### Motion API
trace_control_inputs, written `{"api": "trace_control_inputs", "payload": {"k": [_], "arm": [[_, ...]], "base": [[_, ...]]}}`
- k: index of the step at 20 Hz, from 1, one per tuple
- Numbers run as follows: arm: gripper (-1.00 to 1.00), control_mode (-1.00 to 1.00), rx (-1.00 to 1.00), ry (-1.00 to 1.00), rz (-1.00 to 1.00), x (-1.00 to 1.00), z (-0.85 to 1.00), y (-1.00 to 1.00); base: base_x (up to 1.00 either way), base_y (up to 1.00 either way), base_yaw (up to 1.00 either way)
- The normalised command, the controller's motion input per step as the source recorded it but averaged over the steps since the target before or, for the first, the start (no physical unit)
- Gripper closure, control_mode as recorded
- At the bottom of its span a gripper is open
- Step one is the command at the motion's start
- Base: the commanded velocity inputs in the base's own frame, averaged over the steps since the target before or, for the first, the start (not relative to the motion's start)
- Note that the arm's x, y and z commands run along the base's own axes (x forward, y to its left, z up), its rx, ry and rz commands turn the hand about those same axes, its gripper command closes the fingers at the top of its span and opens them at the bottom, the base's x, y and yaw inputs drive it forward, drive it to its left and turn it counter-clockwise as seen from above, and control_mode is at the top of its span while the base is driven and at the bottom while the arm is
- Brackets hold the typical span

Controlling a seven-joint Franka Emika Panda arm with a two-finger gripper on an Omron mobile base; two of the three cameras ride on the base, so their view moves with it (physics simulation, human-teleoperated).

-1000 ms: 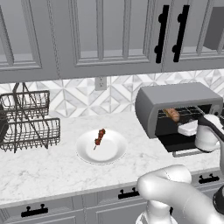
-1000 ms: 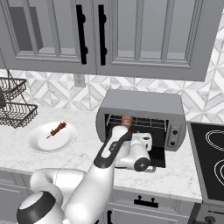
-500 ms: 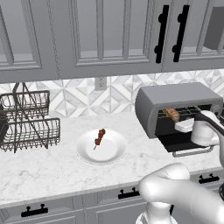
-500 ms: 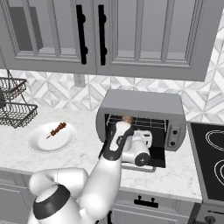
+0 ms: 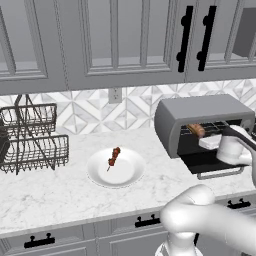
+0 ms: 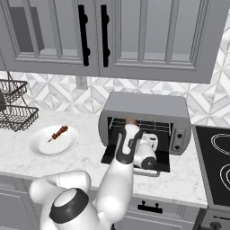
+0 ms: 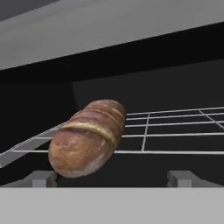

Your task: Pick up the kebab skewer and baguette bread, and place them inside the toaster oven. Close the toaster oven door and start by setting the timer.

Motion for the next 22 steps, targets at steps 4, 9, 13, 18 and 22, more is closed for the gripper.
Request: {"api": "trace_control_inputs", "payload": {"k": [4,9,13,18,22], "arm": [[-1.0,-1.0,0.05,-0.01,0.0,0.29,0.0,-0.09],[-1.0,-1.0,0.01,0.0,0.0,0.32,0.0,0.0],[-1.0,-1.0,0.0,0.0,0.0,-0.23,0.06,0.0],[-1.0,-1.0,0.0,0.05,-0.11,-0.65,0.43,0.0],[-1.0,-1.0,0.0,0.23,-0.16,-0.48,0.89,0.0]], "base": [[0.0,0.0,0.0],[0.0,0.0,0.0],[0.0,0.0,0.0],[0.0,0.0,0.0],[0.0,0.0,0.0]]}}
